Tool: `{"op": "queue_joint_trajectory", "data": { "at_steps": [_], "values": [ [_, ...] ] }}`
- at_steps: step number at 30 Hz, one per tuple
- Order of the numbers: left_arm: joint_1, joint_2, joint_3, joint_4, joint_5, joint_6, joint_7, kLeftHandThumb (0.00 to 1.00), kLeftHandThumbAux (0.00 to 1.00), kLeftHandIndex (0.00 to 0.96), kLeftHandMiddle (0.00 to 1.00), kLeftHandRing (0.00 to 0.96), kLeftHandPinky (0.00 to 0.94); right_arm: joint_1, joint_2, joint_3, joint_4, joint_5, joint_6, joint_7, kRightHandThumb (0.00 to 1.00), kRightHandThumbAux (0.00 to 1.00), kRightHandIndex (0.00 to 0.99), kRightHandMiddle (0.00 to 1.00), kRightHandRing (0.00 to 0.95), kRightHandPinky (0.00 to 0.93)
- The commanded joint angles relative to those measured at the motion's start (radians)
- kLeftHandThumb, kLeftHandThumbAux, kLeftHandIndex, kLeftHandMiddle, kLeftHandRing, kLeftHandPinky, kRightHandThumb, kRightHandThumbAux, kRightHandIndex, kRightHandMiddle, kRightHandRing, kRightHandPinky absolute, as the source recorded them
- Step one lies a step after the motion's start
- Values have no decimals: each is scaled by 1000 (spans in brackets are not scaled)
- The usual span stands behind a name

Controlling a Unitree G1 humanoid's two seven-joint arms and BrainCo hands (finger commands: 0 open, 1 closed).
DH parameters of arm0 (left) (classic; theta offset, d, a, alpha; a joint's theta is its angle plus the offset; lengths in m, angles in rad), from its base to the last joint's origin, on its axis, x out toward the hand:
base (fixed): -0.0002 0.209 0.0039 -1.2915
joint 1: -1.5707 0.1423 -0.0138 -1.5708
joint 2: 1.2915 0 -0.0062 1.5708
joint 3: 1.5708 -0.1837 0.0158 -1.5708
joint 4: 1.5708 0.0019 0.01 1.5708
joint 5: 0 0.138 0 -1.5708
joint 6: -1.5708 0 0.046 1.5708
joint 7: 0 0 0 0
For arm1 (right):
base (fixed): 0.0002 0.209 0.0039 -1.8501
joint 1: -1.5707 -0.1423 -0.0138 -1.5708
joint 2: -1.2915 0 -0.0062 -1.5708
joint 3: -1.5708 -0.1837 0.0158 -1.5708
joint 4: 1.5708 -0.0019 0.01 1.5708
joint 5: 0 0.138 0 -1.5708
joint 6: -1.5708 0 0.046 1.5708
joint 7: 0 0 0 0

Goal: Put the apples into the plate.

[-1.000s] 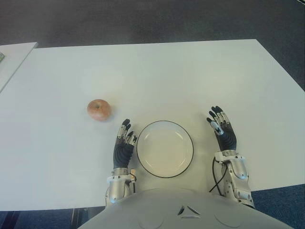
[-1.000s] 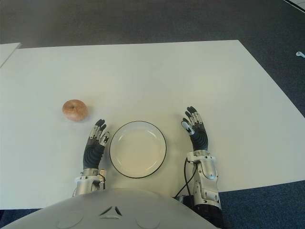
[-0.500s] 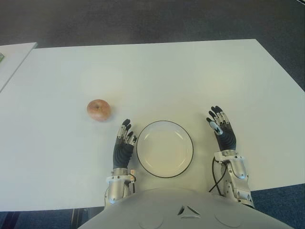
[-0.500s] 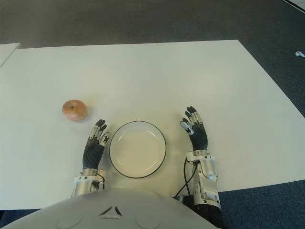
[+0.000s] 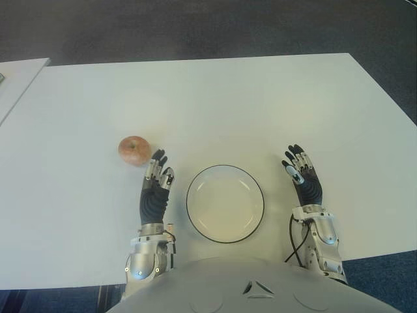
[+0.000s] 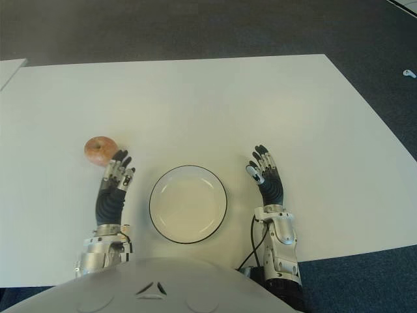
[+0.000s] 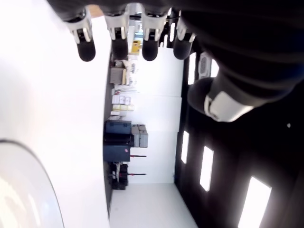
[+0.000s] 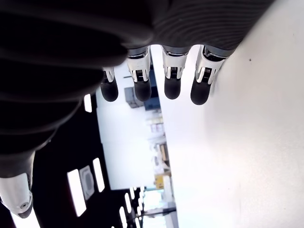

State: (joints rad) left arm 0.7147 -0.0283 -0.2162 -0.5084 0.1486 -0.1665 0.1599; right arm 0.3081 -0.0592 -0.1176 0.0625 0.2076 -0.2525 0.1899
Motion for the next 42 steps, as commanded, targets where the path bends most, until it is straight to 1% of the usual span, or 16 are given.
{"op": "queue_joint_trajectory", "data": {
  "at_steps": [1, 2, 4, 6, 7, 12, 15, 17, 18, 21, 26, 28, 30, 34, 40, 42],
  "values": [
    [37, 20, -22, -231, 334, 203, -18, 127, 620, 80, 27, 25, 66, 13, 9, 3, 35, -6, 30, -6, 98, 582, 66, 43, 0, 0],
    [38, 22, -21, -244, 353, 213, -24, 130, 620, 79, 27, 26, 68, 13, 9, 3, 36, -6, 29, -6, 99, 581, 66, 43, 0, 0],
    [9, 57, 15, -253, 490, 202, -29, 135, 613, 76, 29, 30, 72, 13, 11, 4, 36, -6, 29, -8, 99, 578, 66, 43, 0, 0],
    [-9, 78, 31, -262, 590, 196, -26, 140, 570, 75, 38, 39, 70, 13, 11, 4, 35, -5, 29, -8, 99, 572, 65, 45, 0, 1],
    [-11, 77, 31, -265, 608, 198, -26, 162, 549, 75, 36, 34, 56, 13, 12, 4, 35, -5, 29, -8, 98, 570, 66, 46, 2, 3],
    [-68, 158, 141, -217, 780, 211, -8, 220, 481, 77, 44, 37, 58, 8, 12, 8, 44, -6, 29, -6, 96, 562, 67, 51, 6, 2],
    [-91, 177, 159, -212, 850, 226, -30, 269, 448, 71, 33, 20, 34, 5, 13, 10, 48, -7, 29, -6, 94, 559, 66, 54, 8, 2],
    [-117, 208, 173, -193, 897, 233, -49, 293, 423, 67, 22, 9, 31, 3, 13, 12, 51, -6, 30, -5, 93, 558, 66, 55, 9, 2],
    [-135, 239, 189, -179, 918, 232, -65, 297, 419, 67, 20, 7, 31, 2, 14, 13, 53, -6, 30, -4, 93, 558, 66, 55, 9, 1],
    [-170, 315, 226, -152, 952, 222, -111, 309, 382, 67, 7, 2, 29, -3, 14, 16, 57, -6, 30, -4, 92, 554, 66, 55, 9, 0],
    [-200, 393, 262, -124, 960, 203, -160, 310, 346, 75, 1, 0, 21, -11, 16, 20, 66, -9, 27, -7, 92, 548, 68, 55, 9, 0],
    [-235, 449, 285, -90, 961, 190, -173, 312, 334, 80, 0, 0, 17, -16, 17, 20, 70, -11, 27, -9, 92, 547, 69, 53, 6, 0],
    [-267, 489, 300, -60, 965, 181, -185, 314, 329, 83, 0, 0, 14, -19, 18, 20, 74, -12, 26, -11, 92, 546, 70, 51, 3, 0],
    [-333, 552, 308, -4, 966, 175, -223, 319, 330, 82, 0, 0, 3, -26, 18, 19, 83, -10, 25, -12, 91, 547, 74, 49, 1, 0],
    [-393, 646, 305, 73, 966, 157, -286, 295, 356, 57, 0, 0, 0, -31, 19, 14, 95, 0, 19, -6, 92, 551, 77, 49, 3, 0],
    [-406, 664, 301, 95, 960, 152, -292, 290, 361, 53, 0, 0, 0, -32, 19, 13, 97, 2, 17, -4, 92, 552, 77, 48, 3, 0]
  ]
}}
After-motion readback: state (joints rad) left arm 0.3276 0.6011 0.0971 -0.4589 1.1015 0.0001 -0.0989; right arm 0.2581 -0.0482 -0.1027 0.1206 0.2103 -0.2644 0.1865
